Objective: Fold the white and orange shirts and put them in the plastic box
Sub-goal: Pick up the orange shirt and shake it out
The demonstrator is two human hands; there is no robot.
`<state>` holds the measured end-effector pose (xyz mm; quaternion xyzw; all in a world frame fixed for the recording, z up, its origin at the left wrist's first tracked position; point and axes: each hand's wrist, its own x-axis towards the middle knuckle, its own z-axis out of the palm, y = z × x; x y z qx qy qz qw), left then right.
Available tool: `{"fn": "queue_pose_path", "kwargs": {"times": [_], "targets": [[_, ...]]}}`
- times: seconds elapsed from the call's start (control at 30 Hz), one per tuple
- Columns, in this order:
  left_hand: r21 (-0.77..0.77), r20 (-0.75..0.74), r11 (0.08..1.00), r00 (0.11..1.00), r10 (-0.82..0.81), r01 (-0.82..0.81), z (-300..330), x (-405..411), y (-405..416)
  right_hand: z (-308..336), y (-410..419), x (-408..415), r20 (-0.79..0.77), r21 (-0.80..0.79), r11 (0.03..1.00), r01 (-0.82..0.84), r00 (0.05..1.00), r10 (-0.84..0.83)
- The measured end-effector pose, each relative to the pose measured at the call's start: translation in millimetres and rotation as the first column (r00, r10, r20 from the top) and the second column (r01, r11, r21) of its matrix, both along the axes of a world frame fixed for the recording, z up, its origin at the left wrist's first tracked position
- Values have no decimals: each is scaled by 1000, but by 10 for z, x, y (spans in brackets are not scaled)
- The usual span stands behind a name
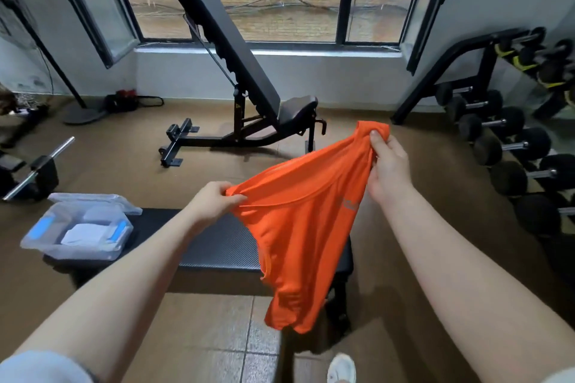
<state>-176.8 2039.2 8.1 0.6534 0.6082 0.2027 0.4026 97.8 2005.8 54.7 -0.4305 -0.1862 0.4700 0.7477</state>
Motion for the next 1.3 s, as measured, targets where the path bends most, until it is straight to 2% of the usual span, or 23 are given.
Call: {"fn": "queue_pose_path", "kwargs": {"times": [0.1,0.23,0.3,0.4,0.43,0.5,0.57,0.63,0.77,0.83,0.9,0.97,1.1,1.3], "targets": [[-40,202,973,952,229,-225,38,13,-45,-64,-208,39,-5,-56,998,42,999,-42],[82,204,879,871,447,-470,122,-49,-95,-116,-374,128,189,-117,993,21,982,1],[71,178,877,871,458,-476,176,-53,-164,-116,-450,153,260,-129,991,21,965,13],[77,21,921,924,383,-383,194,-68,-244,-175,-574,227,364,-163,985,55,931,8],[51,34,927,928,370,-371,192,-59,-293,-231,-618,274,410,-185,980,76,912,7],[-53,163,932,917,363,-359,170,-16,-421,-350,-739,348,460,-214,972,96,888,13],[-185,392,931,845,363,-314,151,65,-575,-453,-877,395,495,-228,967,117,869,12],[-244,574,924,725,382,-293,104,152,-726,-524,-1016,438,549,-252,953,168,836,-2],[-300,708,902,561,429,-311,4,291,-1034,-663,-1209,573,627,-323,921,218,778,35],[-289,759,893,486,434,-345,-28,331,-1144,-712,-1249,621,574,-378,906,191,816,68],[-241,779,879,457,428,-412,-60,350,-1182,-766,-1231,644,467,-397,909,127,881,81],[-199,774,856,459,436,-478,-95,354,-1151,-812,-1167,645,378,-399,914,73,921,92],[-140,711,816,517,477,-560,-235,287,-828,-943,-877,607,247,-374,927,-22,961,123],[5,565,811,671,481,-585,-508,225,126,-1195,28,549,250,-413,910,-16,959,130]]}}
